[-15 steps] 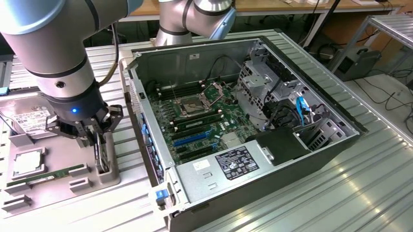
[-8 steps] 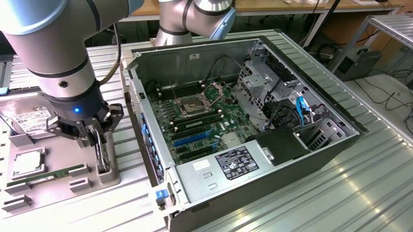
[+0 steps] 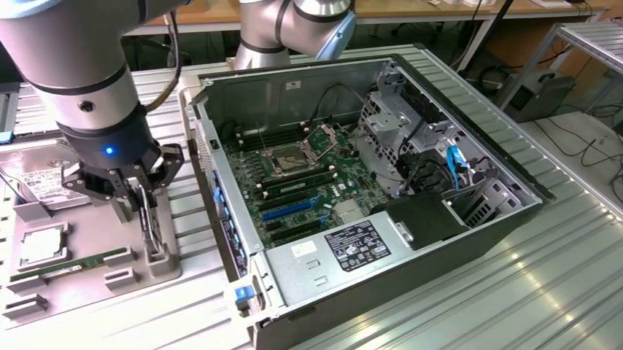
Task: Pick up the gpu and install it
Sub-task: 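Pick up the gpu and move the gpu toward the slot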
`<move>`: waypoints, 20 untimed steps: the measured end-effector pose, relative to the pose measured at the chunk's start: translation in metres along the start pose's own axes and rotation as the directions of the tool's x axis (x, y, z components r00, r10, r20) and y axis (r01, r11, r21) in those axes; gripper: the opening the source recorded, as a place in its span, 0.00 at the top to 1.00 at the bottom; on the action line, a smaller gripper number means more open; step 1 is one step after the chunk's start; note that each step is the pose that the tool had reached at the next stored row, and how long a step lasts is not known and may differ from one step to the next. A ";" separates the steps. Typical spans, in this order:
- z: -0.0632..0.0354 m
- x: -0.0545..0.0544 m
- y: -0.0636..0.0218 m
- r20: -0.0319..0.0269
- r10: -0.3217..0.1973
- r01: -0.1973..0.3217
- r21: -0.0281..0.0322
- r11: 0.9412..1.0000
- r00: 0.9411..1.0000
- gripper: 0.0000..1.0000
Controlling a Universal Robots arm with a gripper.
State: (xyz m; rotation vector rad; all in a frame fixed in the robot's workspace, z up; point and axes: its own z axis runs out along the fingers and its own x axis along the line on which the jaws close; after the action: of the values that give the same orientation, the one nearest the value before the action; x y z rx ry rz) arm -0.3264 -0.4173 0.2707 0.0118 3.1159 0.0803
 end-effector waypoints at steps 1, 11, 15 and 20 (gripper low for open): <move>-0.0038 0.000 0.0002 0.000 0.000 0.000 0.000 1.000 1.000 0.74; -0.0545 -0.005 0.0028 -0.006 -0.001 0.001 0.000 1.000 1.000 0.74; -0.0745 -0.008 0.0034 -0.007 -0.002 0.002 0.000 1.000 1.000 0.74; -0.0978 -0.014 0.0004 -0.008 -0.002 0.002 0.000 1.000 1.000 0.74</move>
State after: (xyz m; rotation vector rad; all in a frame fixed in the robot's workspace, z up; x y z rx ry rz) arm -0.3150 -0.4221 0.3687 0.0077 3.1239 0.0805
